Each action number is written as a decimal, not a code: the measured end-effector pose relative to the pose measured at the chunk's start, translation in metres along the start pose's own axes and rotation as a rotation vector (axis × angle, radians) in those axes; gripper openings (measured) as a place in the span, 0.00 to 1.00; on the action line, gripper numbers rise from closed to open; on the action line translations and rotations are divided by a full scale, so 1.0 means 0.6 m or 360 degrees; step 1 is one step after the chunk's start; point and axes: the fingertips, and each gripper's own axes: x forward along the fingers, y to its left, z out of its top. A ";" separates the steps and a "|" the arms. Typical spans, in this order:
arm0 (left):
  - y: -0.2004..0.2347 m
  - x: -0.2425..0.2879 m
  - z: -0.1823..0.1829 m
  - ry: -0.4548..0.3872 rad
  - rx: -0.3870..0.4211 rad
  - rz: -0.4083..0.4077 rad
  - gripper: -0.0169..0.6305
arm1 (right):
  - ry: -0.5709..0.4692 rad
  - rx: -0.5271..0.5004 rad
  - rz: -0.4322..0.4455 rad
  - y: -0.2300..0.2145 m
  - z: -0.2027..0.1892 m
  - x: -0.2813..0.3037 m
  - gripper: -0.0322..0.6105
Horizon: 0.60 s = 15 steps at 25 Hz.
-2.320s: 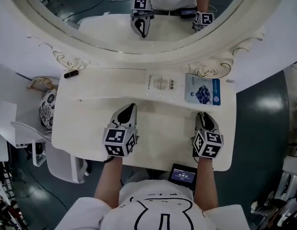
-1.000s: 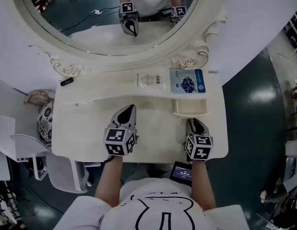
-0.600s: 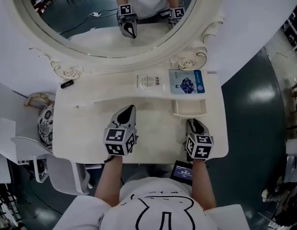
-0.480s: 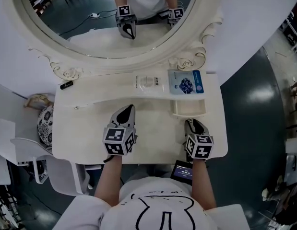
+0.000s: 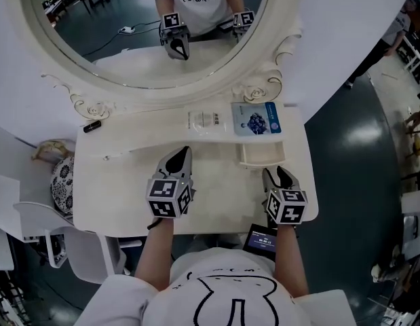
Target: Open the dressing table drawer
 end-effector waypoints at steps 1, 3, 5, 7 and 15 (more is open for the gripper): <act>-0.001 0.000 0.004 -0.0008 0.0001 -0.0003 0.04 | -0.0011 -0.0001 -0.0006 -0.001 0.005 -0.002 0.29; -0.005 -0.001 0.013 -0.0024 0.0007 -0.0009 0.04 | -0.0035 -0.0003 -0.0017 -0.005 0.016 -0.009 0.29; -0.008 -0.003 0.024 -0.0044 0.0016 -0.0015 0.04 | -0.0071 -0.0007 -0.0023 -0.007 0.032 -0.016 0.29; -0.009 -0.005 0.038 -0.0068 0.0029 -0.0020 0.04 | -0.0113 -0.0015 -0.0028 -0.008 0.052 -0.024 0.29; -0.014 -0.014 0.100 -0.0181 0.0082 -0.0037 0.04 | -0.0263 -0.0037 -0.0016 -0.011 0.120 -0.057 0.29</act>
